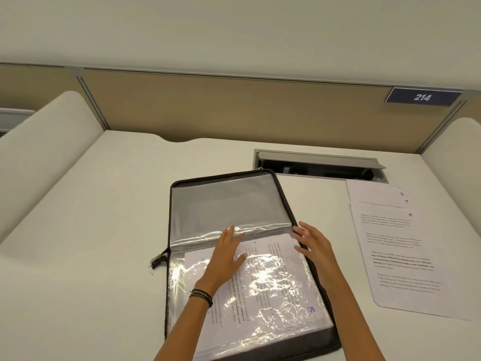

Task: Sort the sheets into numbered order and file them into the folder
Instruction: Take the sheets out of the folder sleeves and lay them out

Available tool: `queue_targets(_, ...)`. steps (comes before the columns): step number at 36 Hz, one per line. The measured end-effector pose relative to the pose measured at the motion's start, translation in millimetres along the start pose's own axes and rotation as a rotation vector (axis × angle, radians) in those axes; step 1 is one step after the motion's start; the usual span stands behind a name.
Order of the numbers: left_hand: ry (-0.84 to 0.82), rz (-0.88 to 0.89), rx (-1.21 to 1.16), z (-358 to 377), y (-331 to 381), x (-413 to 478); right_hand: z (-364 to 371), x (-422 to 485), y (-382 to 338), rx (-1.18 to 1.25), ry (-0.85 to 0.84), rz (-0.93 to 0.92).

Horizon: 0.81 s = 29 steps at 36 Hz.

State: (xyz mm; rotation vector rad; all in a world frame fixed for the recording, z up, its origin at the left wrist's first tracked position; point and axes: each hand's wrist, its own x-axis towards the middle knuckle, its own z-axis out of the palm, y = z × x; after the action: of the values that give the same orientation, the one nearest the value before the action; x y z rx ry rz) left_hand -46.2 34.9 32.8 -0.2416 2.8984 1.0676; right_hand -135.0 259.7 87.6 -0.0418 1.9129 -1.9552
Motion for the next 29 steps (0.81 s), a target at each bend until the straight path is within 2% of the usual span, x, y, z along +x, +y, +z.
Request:
queue_targets(12,-0.151,0.266,0.111,56.1,14.5,-10.6,-30.4,-16.3,36.3,-0.317,0.089,0.09)
queue_targets(24,-0.041,0.204,0.331,90.4,15.0,-11.0,-38.6,-32.5,48.0,-0.411,0.071,0.155)
queue_targets(29,0.008,0.252,0.253,94.9,7.9,-11.3,-38.7,-36.6,46.9,-0.385,0.086,0.143)
